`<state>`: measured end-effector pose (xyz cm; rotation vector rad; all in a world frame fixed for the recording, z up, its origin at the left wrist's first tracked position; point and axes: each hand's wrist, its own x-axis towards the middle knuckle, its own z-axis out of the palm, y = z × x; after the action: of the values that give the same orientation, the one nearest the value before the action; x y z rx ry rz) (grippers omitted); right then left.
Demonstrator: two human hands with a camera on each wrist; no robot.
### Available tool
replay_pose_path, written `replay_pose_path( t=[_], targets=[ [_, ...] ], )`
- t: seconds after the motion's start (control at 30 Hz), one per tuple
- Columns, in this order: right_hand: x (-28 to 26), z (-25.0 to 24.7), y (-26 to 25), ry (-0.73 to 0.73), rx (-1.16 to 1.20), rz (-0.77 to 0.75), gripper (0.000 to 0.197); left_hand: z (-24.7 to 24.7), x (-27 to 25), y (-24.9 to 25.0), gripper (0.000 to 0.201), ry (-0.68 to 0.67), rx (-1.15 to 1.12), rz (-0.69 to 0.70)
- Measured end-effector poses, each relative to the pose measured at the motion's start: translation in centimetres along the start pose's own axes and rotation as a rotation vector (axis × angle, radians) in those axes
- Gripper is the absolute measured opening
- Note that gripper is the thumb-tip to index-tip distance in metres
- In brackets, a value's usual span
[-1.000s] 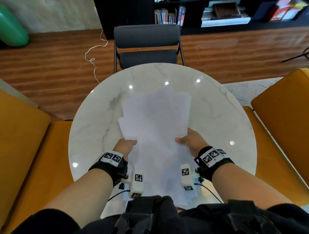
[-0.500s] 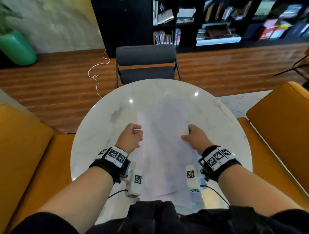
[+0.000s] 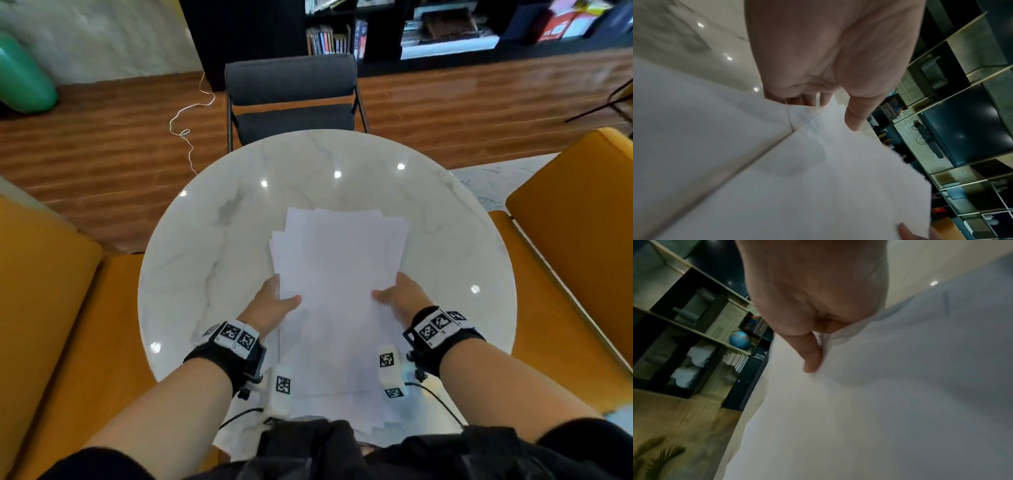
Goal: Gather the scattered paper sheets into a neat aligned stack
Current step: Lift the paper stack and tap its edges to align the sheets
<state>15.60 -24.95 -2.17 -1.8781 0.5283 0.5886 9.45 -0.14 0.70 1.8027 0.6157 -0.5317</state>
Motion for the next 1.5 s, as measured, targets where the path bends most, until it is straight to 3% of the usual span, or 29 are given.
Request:
replay_pose_path(
  t=[0.13,0.23,0.37,0.43,0.53,0.67,0.8,0.93,1.03,1.17,1.33,1.5],
  targets=[
    [-1.3,-1.3,-0.7,-0.037,0.101,-0.177,0.035,-1.0,0.4,-0.4,0.085,0.117,-0.137,0.008],
    [-2.5,-2.7,-1.4,-0.094,0.244,-0.246,0.034,-2.1,0.2,0.6,0.09,0.092,-0.264,0.054],
    [-3.5,-4.6,-3.6,-0.18,0.365,-0.265,0.038,-3.1,-1.3,4.5,0.059,-0.049,-0.289,0.178],
    [-4.5,-4.7,-5.1,-0.129,0.299,-0.34,0.046,-2.9,-2.5,7.0,0.042,0.04,-0.213,0.262],
    [-6.2,-3.8,-7.4,0.021,0.28,-0.45,0.037,-2.4,-4.3,9.9,0.036,0.278,-0.076,0.37],
    [-9.0,-3.4,-10.1,0.185,0.298,-0.622,0.033,-2.1,-6.4,11.8,0.037,0.375,-0.244,0.544],
    [-10.3,-4.1,-11.2,0.235,0.327,-0.709,0.027,-2.2,-7.1,12.0,0.038,0.352,-0.343,0.593],
    [-9.3,-4.2,-9.8,0.152,0.317,-0.686,0.023,-2.4,-6.4,10.1,0.039,0.288,-0.282,0.584],
    [-7.8,-3.9,-7.8,0.121,0.308,-0.576,0.028,-2.3,-5.8,8.5,0.043,0.252,-0.239,0.488],
    [-7.3,-3.2,-7.0,0.124,0.334,-0.517,0.029,-1.9,-5.8,8.0,0.043,0.317,-0.29,0.401],
    [-8.2,-3.1,-9.4,0.111,0.373,-0.648,0.036,-2.5,-7.0,10.7,0.039,0.434,-0.376,0.517],
    [-7.6,-4.4,-9.8,0.136,0.436,-0.68,0.031,-3.6,-7.2,10.8,0.038,0.409,-0.458,0.598]
  ],
)
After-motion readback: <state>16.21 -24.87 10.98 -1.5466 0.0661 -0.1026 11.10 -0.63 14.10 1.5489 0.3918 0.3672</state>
